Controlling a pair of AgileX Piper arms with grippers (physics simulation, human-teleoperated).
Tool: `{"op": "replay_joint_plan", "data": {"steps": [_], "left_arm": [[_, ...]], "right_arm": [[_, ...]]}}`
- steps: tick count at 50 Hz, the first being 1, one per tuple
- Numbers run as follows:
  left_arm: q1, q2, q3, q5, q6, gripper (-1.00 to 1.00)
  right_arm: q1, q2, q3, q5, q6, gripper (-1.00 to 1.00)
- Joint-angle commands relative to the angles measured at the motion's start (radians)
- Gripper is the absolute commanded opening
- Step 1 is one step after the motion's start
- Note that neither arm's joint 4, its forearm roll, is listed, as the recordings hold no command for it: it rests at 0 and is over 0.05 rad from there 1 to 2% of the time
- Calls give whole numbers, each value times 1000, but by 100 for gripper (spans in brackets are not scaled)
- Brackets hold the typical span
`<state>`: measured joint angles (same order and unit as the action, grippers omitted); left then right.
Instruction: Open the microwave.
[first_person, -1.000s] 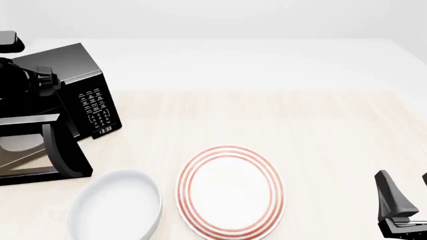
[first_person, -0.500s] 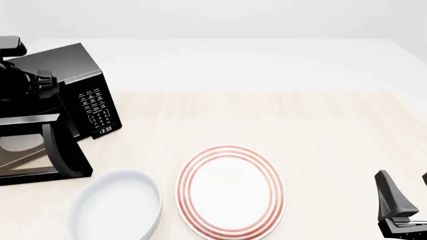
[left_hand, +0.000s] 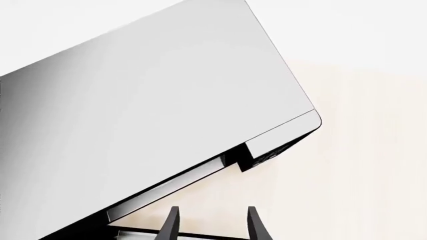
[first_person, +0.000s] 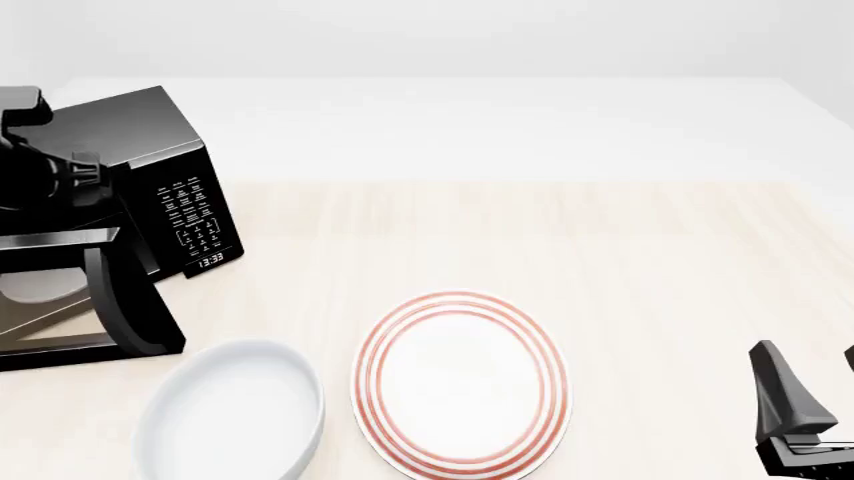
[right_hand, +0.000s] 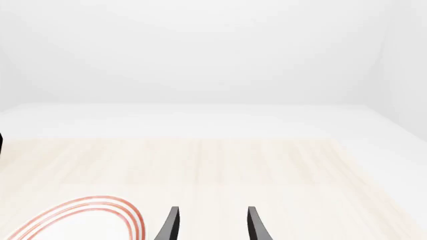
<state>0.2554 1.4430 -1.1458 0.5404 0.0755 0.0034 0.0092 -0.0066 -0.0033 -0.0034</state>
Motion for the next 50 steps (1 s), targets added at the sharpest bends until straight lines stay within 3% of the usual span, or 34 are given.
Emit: {"op": "replay_joint_plan", "data": {"steps": [1, 50], "left_arm": [[31, 17, 9, -5, 23, 100], [32, 94, 30, -64, 1, 100]], "right_arm": [[0, 0, 0, 0, 0, 100], [0, 0, 0, 0, 0, 100]]}}
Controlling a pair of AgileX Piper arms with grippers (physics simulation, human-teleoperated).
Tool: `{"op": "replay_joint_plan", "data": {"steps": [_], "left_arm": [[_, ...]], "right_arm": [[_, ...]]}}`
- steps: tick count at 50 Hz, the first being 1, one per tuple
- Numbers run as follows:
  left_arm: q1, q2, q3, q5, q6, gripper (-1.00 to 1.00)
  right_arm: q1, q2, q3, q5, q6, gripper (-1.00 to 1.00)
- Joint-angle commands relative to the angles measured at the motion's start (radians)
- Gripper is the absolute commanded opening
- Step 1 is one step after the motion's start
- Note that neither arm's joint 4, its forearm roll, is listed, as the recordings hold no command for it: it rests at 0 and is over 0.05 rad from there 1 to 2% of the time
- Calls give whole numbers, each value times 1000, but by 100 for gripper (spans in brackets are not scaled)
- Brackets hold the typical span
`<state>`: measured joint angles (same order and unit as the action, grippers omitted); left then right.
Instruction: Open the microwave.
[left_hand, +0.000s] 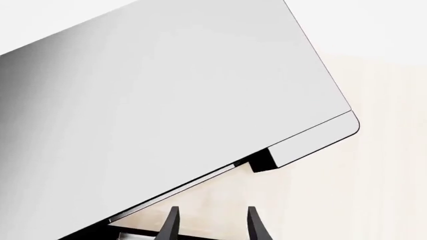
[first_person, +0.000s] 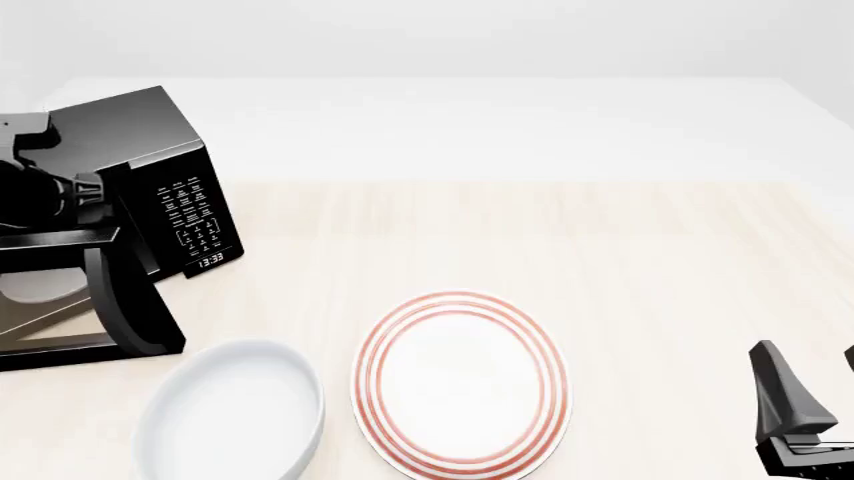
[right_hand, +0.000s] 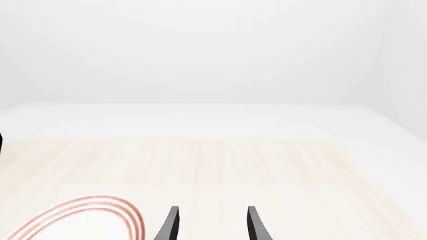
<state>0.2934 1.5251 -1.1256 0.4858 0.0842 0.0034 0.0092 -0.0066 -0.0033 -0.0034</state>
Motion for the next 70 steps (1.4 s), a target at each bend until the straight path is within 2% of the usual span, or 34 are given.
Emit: {"op": "replay_joint_plan", "data": {"steps": [1, 70], "left_arm": [[-5, 10, 9, -8, -6, 100], [12, -75, 95, -11, -5, 100]], "right_arm": [[0, 0, 0, 0, 0, 100], [0, 2, 0, -2, 0, 100]]}}
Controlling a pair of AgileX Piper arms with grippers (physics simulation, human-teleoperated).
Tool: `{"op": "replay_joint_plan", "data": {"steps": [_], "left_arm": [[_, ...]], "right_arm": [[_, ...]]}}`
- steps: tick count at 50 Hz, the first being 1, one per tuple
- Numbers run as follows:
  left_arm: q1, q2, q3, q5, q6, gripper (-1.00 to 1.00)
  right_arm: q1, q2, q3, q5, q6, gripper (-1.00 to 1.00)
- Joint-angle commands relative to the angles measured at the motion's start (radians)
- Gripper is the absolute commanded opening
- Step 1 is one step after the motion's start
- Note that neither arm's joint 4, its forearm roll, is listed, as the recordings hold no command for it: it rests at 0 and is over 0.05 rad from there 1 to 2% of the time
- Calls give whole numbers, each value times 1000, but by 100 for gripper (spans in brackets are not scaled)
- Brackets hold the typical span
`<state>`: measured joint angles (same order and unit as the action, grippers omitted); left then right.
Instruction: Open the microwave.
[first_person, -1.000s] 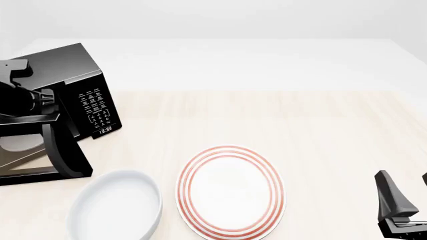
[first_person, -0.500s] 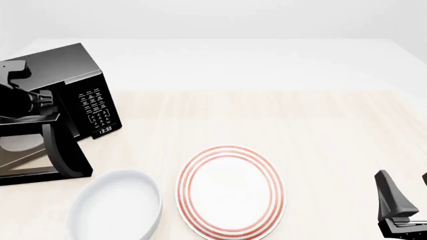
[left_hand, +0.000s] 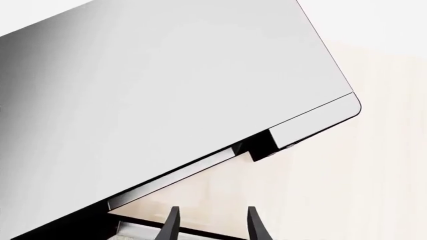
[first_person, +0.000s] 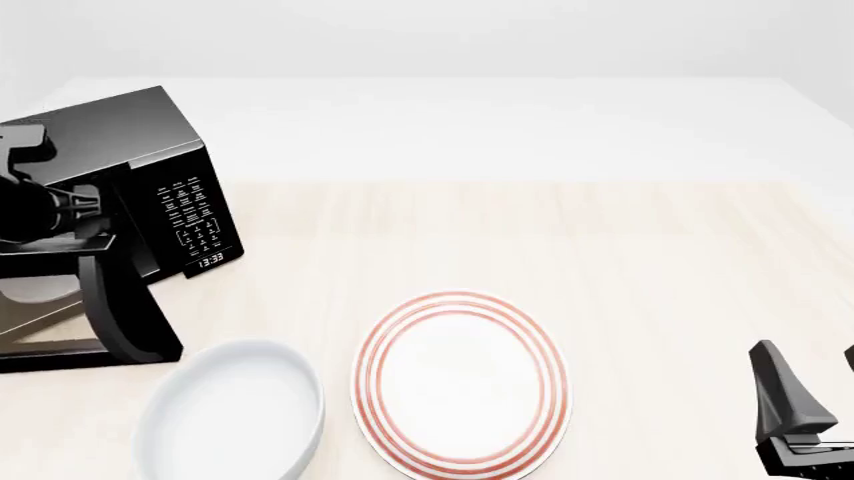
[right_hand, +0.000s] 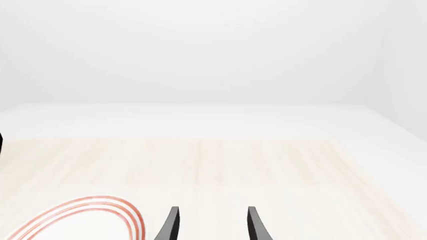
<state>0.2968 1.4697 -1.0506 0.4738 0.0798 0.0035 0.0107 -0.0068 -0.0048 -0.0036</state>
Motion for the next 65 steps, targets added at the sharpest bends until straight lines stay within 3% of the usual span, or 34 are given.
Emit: {"op": "replay_joint_plan", "data": {"steps": [1, 65], "left_arm": [[9, -19, 25, -5, -2, 100], [9, -105, 122, -12, -15, 100]], "right_arm": [[0, 0, 0, 0, 0, 100], [0, -1, 0, 1, 0, 100]]}}
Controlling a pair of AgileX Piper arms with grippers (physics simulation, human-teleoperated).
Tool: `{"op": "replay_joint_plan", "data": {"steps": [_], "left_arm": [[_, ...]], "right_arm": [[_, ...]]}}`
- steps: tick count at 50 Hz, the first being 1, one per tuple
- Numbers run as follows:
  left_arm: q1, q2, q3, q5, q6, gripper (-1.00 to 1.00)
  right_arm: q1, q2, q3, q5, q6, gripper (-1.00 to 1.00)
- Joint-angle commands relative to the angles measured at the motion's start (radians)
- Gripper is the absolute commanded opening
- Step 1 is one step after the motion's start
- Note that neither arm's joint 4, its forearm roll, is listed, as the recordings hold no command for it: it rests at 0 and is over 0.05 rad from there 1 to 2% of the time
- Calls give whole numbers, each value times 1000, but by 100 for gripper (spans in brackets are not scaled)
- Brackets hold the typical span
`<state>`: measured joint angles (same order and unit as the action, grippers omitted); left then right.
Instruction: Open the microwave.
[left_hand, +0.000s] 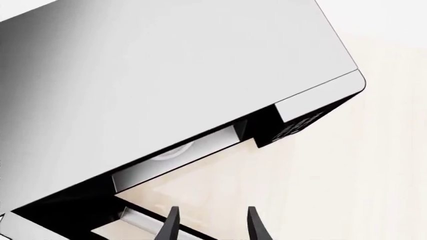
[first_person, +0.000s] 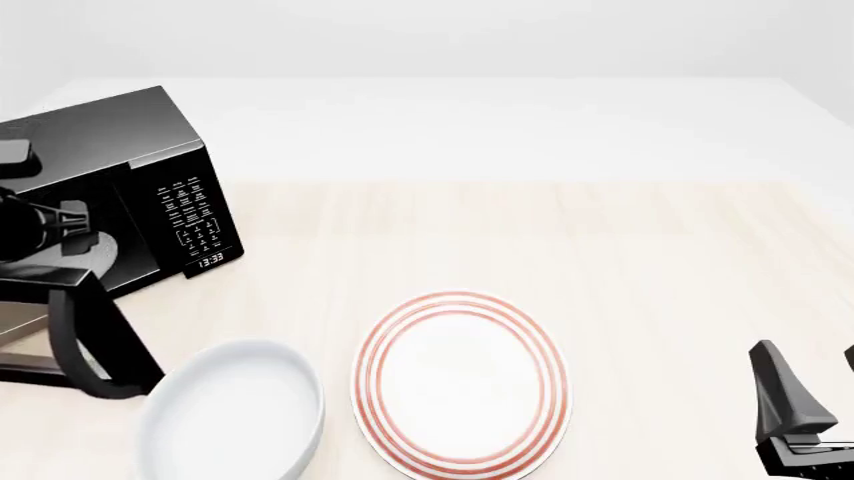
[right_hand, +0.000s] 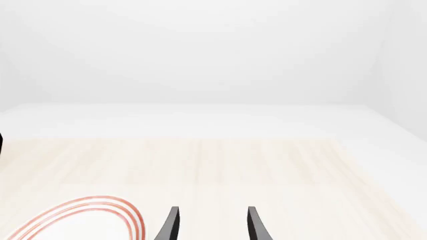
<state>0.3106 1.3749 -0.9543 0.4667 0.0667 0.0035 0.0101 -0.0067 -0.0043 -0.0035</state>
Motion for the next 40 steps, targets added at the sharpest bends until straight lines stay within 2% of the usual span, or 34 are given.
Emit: {"op": "replay_joint_plan", "data": {"steps": [1, 21, 40], "left_arm": [[-5, -11, 27, -6, -3, 100], [4, -69, 61, 9, -9, 100], [48, -126, 88, 26, -6, 100]], "right_arm": [[0, 0, 0, 0, 0, 100], [0, 0, 0, 0, 0, 100], [0, 0, 0, 0, 0, 100]]}}
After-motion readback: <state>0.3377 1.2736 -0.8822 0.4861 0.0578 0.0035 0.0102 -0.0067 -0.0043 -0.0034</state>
